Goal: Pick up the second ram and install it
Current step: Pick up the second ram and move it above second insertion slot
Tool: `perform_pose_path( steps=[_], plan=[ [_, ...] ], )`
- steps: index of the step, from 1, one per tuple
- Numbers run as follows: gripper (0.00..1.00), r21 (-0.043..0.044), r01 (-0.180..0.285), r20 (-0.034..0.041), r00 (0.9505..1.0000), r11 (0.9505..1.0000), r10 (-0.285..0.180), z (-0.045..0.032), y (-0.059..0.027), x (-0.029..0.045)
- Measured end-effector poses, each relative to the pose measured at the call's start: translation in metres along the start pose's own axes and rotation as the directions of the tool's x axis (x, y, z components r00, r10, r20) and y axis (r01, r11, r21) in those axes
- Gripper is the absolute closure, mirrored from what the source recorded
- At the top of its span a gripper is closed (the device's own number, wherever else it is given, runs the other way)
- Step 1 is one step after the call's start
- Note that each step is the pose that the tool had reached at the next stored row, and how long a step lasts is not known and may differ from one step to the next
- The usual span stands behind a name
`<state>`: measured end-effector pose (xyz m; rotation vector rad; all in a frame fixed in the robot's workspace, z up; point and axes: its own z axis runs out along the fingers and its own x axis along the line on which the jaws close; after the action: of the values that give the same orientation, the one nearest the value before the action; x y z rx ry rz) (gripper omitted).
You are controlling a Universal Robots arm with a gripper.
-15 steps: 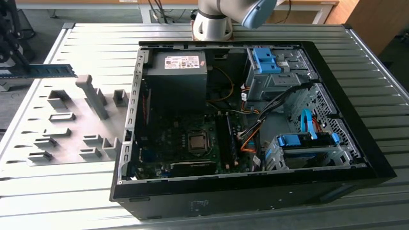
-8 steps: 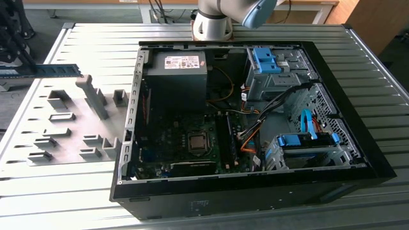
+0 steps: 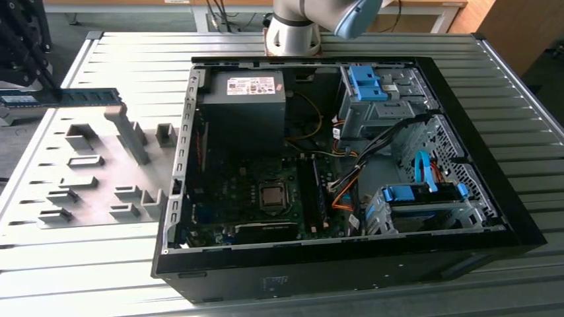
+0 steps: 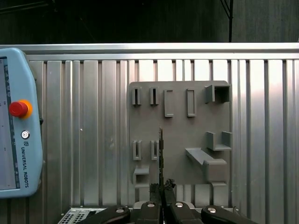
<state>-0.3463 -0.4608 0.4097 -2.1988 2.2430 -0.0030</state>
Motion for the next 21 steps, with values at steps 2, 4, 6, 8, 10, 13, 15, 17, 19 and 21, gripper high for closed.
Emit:
perform_pose_path(
  steps=[2,4,6,8,10,13,15,17,19,21],
  plan=[
    [0.86,-0.0001,0.0,-0.0001,1.0,1.0,0.0,0.0,-0.0034,-0.0001],
    [0.86,0.0,0.0,-0.0001,1.0,1.0,0.0,0.0,-0.0067,-0.0001],
    [0.86,0.0,0.0,0.0,1.0,1.0,0.0,0.0,-0.0121,-0.0002],
    [0.86,0.0,0.0,0.0,1.0,1.0,0.0,0.0,-0.0161,-0.0003],
    [0.86,-0.0001,0.0,0.0,1.0,1.0,0.0,0.0,-0.0203,-0.0004],
    [0.86,0.0,0.0,0.0,1.0,1.0,0.0,0.0,-0.0269,-0.0005],
    [0.86,0.0,0.0,0.0,1.0,1.0,0.0,0.0,-0.031,-0.0006],
    [0.86,0.0,0.0,0.0,1.0,1.0,0.0,0.0001,-0.0351,-0.0007],
    [0.86,0.0,0.0,0.0,1.0,1.0,0.0,0.0001,-0.0389,-0.0008],
    [0.86,-0.0001,0.0,-0.0001,1.0,1.0,0.0,0.0,-0.0425,-0.0008]
  ],
)
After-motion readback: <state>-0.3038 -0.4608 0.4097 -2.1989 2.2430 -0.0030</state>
